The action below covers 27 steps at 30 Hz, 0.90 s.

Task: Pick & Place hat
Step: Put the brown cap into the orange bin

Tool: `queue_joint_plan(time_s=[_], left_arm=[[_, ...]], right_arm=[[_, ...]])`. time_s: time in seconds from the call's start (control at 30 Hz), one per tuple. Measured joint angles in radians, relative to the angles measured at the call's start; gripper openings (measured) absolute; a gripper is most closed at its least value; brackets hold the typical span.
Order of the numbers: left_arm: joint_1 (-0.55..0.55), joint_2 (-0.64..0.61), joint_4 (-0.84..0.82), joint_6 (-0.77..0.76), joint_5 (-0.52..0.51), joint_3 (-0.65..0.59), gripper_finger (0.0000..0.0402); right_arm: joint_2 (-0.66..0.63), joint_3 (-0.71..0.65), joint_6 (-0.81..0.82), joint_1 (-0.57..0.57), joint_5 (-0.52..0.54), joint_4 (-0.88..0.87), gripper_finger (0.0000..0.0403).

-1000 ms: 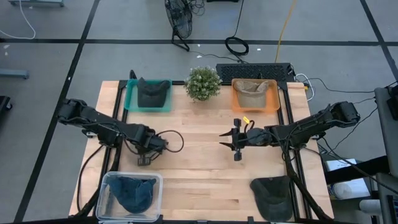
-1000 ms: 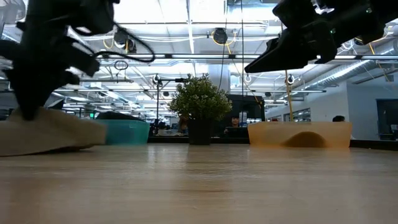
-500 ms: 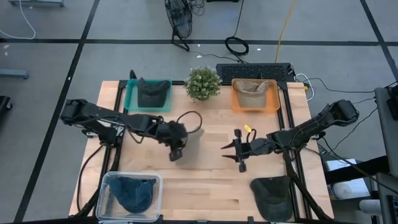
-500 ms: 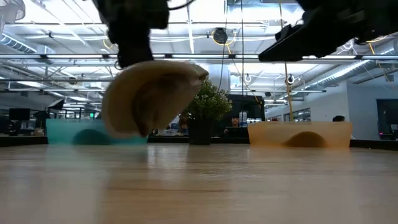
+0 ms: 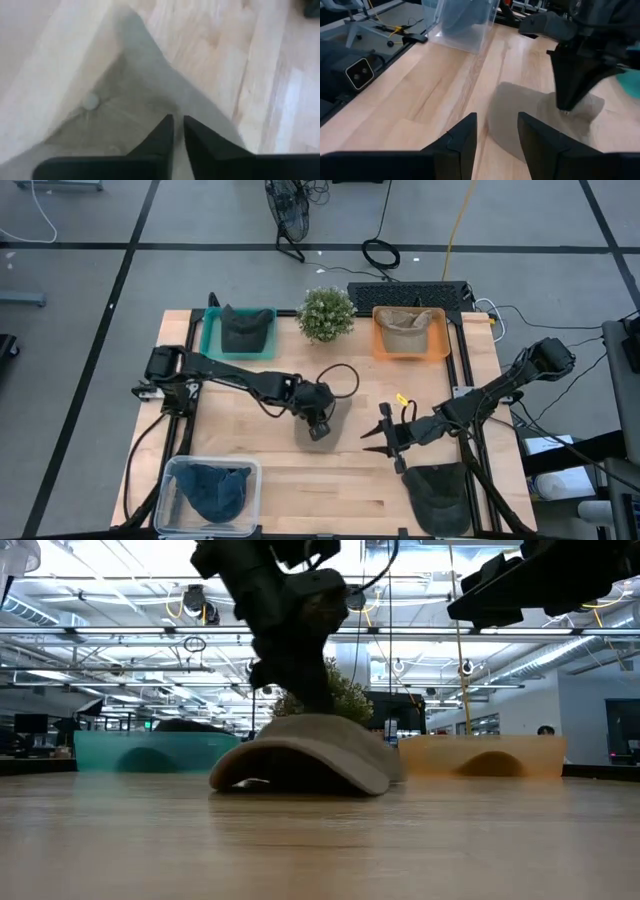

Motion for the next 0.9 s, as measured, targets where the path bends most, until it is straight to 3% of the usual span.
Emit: queue_joint_plan(time_s=[0.3,0.5,0.63,0.73,0.9], left_arm=[[0.007,-0.065,-0.073,0.194,-0.072,0.105,0.0176],[0.009,-0.213,-0.167,0.248,-0.166,0.091,0.0206],[-0.038,-0.332,0.073,0.289,-0.202,-0.057,0.0187],[-0.064,-0.408,0.356,0.303,-0.197,-0.226,0.0165],[-0.065,-0.523,0.699,0.356,-0.103,-0.449,0.013]], right_arm=[[0.0,0.0,0.027,0.0,0.005,0.0,0.013],[0.002,0.0,0.071,-0.002,0.1,0.029,0.013],[0.028,0.0,0.07,-0.008,0.133,0.105,0.013],[0.064,0.0,0.066,-0.024,0.133,0.174,0.013],[0.132,0.017,0.069,-0.111,0.132,0.264,0.013]])
